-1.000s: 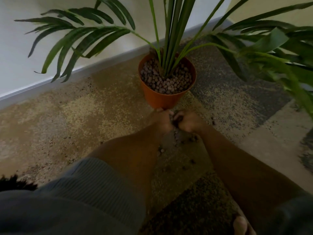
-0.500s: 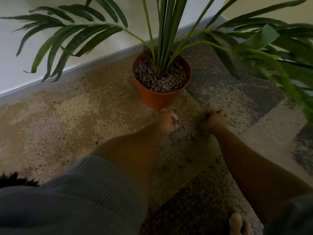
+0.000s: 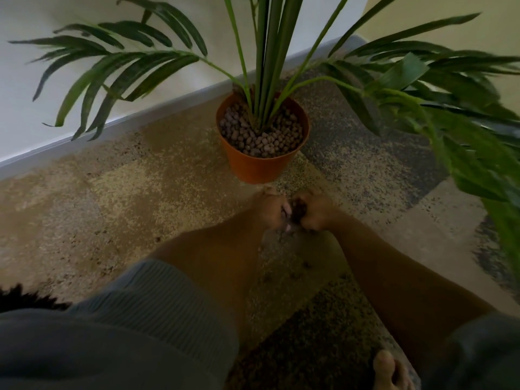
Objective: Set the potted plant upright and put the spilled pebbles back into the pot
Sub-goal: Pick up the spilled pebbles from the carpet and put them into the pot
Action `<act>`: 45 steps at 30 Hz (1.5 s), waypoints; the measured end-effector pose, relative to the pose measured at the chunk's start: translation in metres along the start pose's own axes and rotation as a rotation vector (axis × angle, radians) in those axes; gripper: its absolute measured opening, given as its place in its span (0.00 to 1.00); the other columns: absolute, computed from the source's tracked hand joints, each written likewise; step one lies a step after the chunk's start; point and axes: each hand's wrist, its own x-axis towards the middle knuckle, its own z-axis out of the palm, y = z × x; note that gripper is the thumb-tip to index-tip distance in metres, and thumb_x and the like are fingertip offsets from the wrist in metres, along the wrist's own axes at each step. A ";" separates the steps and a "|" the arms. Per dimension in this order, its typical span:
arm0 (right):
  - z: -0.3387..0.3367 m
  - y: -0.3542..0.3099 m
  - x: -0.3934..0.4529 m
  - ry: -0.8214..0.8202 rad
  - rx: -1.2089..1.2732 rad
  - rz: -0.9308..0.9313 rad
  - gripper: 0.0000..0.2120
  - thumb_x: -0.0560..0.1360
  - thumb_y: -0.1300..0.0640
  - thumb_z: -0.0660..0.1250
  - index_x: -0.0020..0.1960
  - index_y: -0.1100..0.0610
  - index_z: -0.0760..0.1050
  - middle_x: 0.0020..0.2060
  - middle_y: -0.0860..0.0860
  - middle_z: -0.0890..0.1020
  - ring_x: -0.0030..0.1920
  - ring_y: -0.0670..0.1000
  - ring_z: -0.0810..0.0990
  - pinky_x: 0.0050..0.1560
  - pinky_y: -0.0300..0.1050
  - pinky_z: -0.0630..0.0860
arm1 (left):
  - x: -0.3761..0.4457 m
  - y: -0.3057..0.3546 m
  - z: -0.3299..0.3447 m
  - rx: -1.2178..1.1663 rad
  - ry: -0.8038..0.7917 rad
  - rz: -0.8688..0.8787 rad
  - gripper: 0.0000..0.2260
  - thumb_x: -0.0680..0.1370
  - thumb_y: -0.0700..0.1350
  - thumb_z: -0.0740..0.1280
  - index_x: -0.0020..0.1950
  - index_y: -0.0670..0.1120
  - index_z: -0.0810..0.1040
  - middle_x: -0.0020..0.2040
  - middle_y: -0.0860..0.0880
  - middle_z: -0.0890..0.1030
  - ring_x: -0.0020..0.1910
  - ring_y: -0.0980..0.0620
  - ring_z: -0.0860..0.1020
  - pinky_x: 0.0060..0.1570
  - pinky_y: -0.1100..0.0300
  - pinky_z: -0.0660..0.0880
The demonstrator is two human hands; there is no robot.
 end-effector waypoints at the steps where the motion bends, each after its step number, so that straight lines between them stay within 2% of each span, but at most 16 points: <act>1: 0.000 -0.004 -0.002 -0.032 -0.008 -0.028 0.26 0.70 0.51 0.72 0.67 0.48 0.70 0.66 0.55 0.67 0.66 0.58 0.66 0.66 0.50 0.68 | -0.001 0.001 0.000 0.024 -0.002 0.003 0.18 0.67 0.48 0.78 0.55 0.48 0.79 0.65 0.45 0.68 0.61 0.47 0.71 0.56 0.60 0.69; 3: 0.004 -0.010 -0.005 -0.067 -0.002 -0.054 0.26 0.69 0.47 0.74 0.65 0.48 0.72 0.65 0.54 0.68 0.66 0.57 0.66 0.68 0.51 0.67 | -0.005 0.002 0.000 0.030 0.004 0.008 0.17 0.68 0.44 0.78 0.55 0.47 0.80 0.65 0.46 0.72 0.64 0.46 0.71 0.63 0.57 0.70; 7: 0.012 -0.021 -0.012 -0.055 0.020 -0.069 0.22 0.70 0.54 0.73 0.63 0.50 0.74 0.64 0.54 0.72 0.63 0.55 0.71 0.64 0.47 0.71 | -0.014 0.002 -0.002 -0.005 0.020 0.032 0.09 0.73 0.38 0.70 0.53 0.41 0.82 0.58 0.45 0.80 0.59 0.46 0.77 0.63 0.57 0.71; 10: 0.017 -0.030 -0.018 -0.027 0.019 -0.116 0.18 0.73 0.55 0.69 0.62 0.53 0.74 0.62 0.55 0.73 0.62 0.54 0.71 0.64 0.44 0.69 | -0.022 0.000 -0.004 -0.044 0.046 -0.015 0.09 0.75 0.35 0.67 0.54 0.37 0.82 0.50 0.44 0.80 0.49 0.47 0.76 0.41 0.78 0.69; 11: 0.020 -0.033 -0.019 -0.015 0.036 -0.125 0.17 0.75 0.55 0.68 0.62 0.55 0.75 0.61 0.56 0.74 0.62 0.55 0.71 0.64 0.42 0.68 | -0.025 0.000 -0.006 -0.048 0.043 -0.018 0.08 0.75 0.35 0.67 0.53 0.36 0.82 0.48 0.44 0.80 0.48 0.46 0.75 0.36 0.78 0.66; 14: 0.028 -0.041 -0.025 0.048 0.114 -0.129 0.11 0.79 0.57 0.64 0.57 0.61 0.79 0.56 0.60 0.79 0.59 0.57 0.75 0.52 0.30 0.62 | -0.034 -0.003 -0.010 0.015 0.022 -0.042 0.10 0.76 0.37 0.67 0.57 0.39 0.80 0.57 0.42 0.80 0.54 0.46 0.77 0.53 0.63 0.71; 16: 0.033 -0.046 -0.028 0.106 0.153 -0.103 0.11 0.79 0.57 0.64 0.54 0.63 0.81 0.54 0.59 0.82 0.57 0.56 0.78 0.53 0.33 0.66 | -0.039 -0.006 -0.013 0.078 0.027 -0.095 0.13 0.77 0.40 0.66 0.61 0.43 0.78 0.60 0.43 0.79 0.59 0.46 0.77 0.59 0.58 0.72; 19: 0.039 -0.052 -0.025 0.106 0.189 -0.077 0.11 0.76 0.61 0.66 0.55 0.64 0.82 0.54 0.59 0.84 0.58 0.57 0.80 0.62 0.43 0.72 | -0.044 -0.011 -0.016 0.079 0.023 -0.144 0.13 0.77 0.40 0.66 0.62 0.44 0.78 0.61 0.44 0.79 0.61 0.45 0.77 0.56 0.58 0.72; 23: 0.041 -0.057 -0.018 0.032 0.308 0.129 0.13 0.74 0.58 0.67 0.57 0.57 0.82 0.56 0.55 0.83 0.59 0.56 0.79 0.53 0.37 0.71 | -0.048 -0.015 -0.017 0.015 0.001 -0.161 0.10 0.76 0.35 0.66 0.57 0.39 0.81 0.61 0.42 0.80 0.62 0.45 0.76 0.57 0.60 0.70; 26: 0.044 -0.059 -0.017 0.065 0.392 0.189 0.10 0.75 0.60 0.65 0.53 0.61 0.82 0.53 0.58 0.83 0.56 0.58 0.81 0.53 0.42 0.75 | -0.052 -0.019 -0.017 0.001 0.005 -0.163 0.12 0.76 0.33 0.65 0.58 0.38 0.82 0.60 0.42 0.81 0.61 0.45 0.77 0.64 0.58 0.70; 29: 0.045 -0.061 -0.017 0.100 0.814 0.340 0.07 0.73 0.69 0.63 0.45 0.64 0.80 0.44 0.60 0.82 0.43 0.56 0.81 0.46 0.48 0.81 | -0.051 -0.020 -0.019 -0.013 0.004 -0.167 0.12 0.77 0.35 0.66 0.59 0.38 0.81 0.62 0.42 0.80 0.62 0.45 0.77 0.64 0.59 0.69; 33: 0.037 -0.063 -0.027 -0.058 1.475 0.467 0.10 0.73 0.72 0.57 0.38 0.60 0.69 0.36 0.55 0.71 0.33 0.48 0.70 0.30 0.35 0.70 | -0.055 -0.019 -0.019 -0.072 0.001 -0.202 0.14 0.78 0.39 0.66 0.63 0.38 0.79 0.64 0.41 0.78 0.59 0.49 0.76 0.59 0.65 0.68; 38: 0.030 -0.061 -0.038 -0.137 1.976 0.384 0.09 0.74 0.67 0.52 0.39 0.60 0.68 0.36 0.55 0.71 0.34 0.49 0.70 0.35 0.36 0.70 | -0.059 -0.017 -0.023 -0.441 -0.017 -0.350 0.08 0.77 0.39 0.66 0.53 0.41 0.81 0.55 0.43 0.82 0.56 0.46 0.80 0.61 0.52 0.76; 41: 0.025 -0.069 -0.039 -0.097 2.024 0.360 0.08 0.76 0.64 0.55 0.41 0.61 0.70 0.37 0.56 0.74 0.36 0.50 0.74 0.35 0.35 0.74 | -0.065 -0.003 -0.028 -1.013 -0.081 -0.434 0.06 0.79 0.36 0.63 0.46 0.44 0.77 0.46 0.49 0.78 0.46 0.57 0.76 0.48 0.64 0.77; 43: 0.019 -0.077 -0.039 -0.087 2.029 0.346 0.09 0.77 0.63 0.55 0.41 0.62 0.70 0.36 0.56 0.75 0.36 0.49 0.75 0.35 0.35 0.74 | -0.069 0.001 -0.036 -1.195 -0.072 -0.466 0.06 0.80 0.37 0.61 0.51 0.43 0.77 0.43 0.49 0.77 0.42 0.58 0.75 0.42 0.65 0.76; 45: 0.011 -0.087 -0.039 -0.084 2.051 0.306 0.09 0.77 0.63 0.55 0.41 0.62 0.71 0.37 0.56 0.75 0.35 0.49 0.75 0.36 0.35 0.75 | -0.076 0.002 -0.047 -1.314 -0.048 -0.452 0.08 0.80 0.40 0.59 0.47 0.43 0.78 0.38 0.50 0.78 0.36 0.58 0.76 0.35 0.67 0.77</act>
